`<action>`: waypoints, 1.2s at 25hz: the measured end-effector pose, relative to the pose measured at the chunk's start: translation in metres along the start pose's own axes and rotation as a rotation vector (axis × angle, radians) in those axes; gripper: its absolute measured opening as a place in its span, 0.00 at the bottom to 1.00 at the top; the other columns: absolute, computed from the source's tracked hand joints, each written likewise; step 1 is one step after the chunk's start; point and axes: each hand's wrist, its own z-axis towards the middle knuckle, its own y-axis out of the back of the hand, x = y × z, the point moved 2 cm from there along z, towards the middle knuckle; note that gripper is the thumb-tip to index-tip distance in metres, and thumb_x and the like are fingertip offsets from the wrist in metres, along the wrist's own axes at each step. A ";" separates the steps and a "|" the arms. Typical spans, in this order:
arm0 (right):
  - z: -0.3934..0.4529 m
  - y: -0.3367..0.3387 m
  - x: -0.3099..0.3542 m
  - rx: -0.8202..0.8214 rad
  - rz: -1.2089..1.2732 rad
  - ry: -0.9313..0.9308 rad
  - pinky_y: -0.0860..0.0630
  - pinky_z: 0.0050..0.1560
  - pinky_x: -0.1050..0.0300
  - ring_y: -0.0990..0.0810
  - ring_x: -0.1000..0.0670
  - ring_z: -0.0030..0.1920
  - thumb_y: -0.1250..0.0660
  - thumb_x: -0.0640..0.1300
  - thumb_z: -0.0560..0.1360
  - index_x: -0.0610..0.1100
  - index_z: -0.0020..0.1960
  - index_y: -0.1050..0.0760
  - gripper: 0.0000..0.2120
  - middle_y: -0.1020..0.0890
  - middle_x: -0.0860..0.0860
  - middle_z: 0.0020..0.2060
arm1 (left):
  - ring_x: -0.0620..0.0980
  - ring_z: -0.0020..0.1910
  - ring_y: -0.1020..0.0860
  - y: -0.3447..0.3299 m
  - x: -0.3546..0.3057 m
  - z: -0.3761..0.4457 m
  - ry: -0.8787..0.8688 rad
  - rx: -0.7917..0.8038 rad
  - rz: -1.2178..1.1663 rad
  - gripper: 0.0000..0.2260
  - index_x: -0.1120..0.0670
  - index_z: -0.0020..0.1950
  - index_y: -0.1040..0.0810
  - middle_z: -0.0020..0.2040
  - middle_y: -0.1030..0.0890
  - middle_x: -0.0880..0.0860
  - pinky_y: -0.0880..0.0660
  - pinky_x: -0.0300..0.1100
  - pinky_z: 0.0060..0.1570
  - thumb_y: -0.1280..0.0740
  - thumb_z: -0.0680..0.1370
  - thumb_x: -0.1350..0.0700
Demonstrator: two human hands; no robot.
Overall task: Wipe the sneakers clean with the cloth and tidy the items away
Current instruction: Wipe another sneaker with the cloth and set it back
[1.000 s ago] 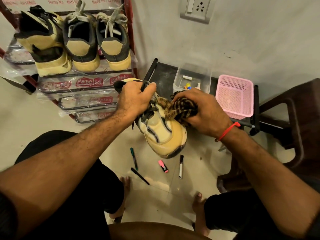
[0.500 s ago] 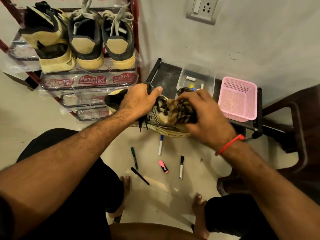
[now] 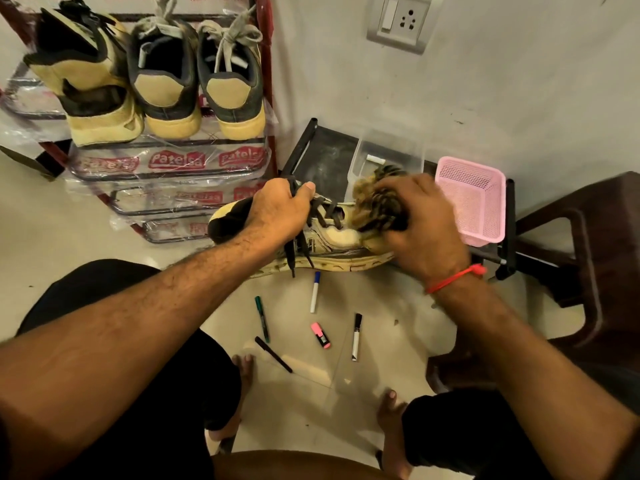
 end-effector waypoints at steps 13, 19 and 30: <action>-0.024 -0.022 0.040 0.102 -0.076 0.287 0.25 0.56 0.51 0.25 0.41 0.57 0.23 0.44 0.69 0.44 0.63 0.24 0.24 0.24 0.41 0.57 | 0.56 0.48 0.17 0.004 0.002 0.003 0.098 -0.109 -0.222 0.17 0.58 0.49 0.19 0.47 0.15 0.57 0.19 0.54 0.52 0.36 0.81 0.45; 0.011 0.017 -0.009 -0.167 -0.038 0.002 0.24 0.58 0.44 0.26 0.41 0.58 0.26 0.37 0.67 0.44 0.61 0.22 0.23 0.25 0.41 0.56 | 0.53 0.44 0.14 0.000 0.006 0.004 0.305 0.003 -0.587 0.10 0.60 0.58 0.21 0.48 0.14 0.56 0.18 0.43 0.39 0.34 0.83 0.54; 0.009 0.012 -0.003 -0.119 -0.110 0.178 0.25 0.60 0.41 0.28 0.38 0.63 0.29 0.42 0.68 0.42 0.60 0.21 0.21 0.25 0.39 0.61 | 0.61 0.57 0.17 -0.004 -0.007 -0.007 0.406 0.258 -0.814 0.14 0.64 0.59 0.20 0.57 0.16 0.64 0.20 0.57 0.59 0.37 0.84 0.54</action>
